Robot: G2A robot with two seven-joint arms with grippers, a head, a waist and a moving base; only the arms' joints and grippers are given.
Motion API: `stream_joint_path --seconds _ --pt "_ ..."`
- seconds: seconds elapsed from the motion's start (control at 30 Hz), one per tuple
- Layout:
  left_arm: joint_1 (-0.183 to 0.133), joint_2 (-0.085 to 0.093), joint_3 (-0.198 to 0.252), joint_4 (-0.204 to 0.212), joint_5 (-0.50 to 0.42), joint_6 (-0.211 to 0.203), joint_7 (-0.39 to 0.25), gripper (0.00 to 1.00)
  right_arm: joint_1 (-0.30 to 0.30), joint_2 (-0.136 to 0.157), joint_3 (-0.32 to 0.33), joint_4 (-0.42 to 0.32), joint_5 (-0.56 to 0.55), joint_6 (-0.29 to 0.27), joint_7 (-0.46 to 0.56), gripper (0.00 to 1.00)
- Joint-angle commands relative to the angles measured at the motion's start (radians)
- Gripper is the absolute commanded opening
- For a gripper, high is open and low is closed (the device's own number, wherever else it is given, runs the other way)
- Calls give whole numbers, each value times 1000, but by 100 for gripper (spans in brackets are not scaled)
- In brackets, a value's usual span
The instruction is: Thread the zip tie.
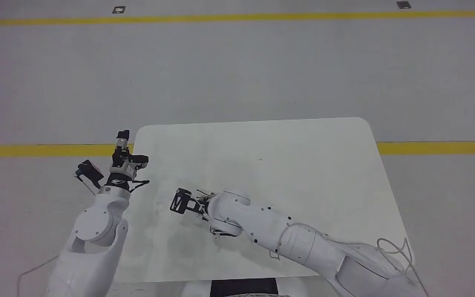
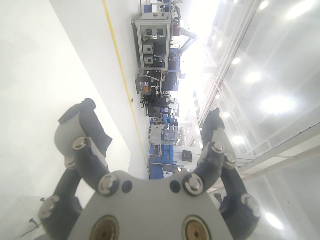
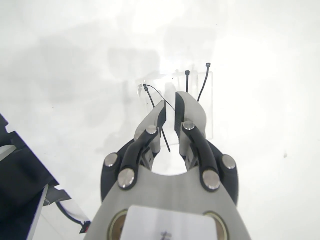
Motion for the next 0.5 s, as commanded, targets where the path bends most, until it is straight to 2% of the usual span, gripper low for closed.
stream_joint_path --seconds 0.0,0.2,0.47 --pt "0 0 0 0 0 0 0 100 0 -6 -1 12 -6 0 2 8" --pt "0 0 0 0 0 0 0 100 1 -26 -2 40 -33 9 -1 13" --pt "0 0 0 0 0 0 0 100 -4 -45 6 71 -62 13 -12 15"
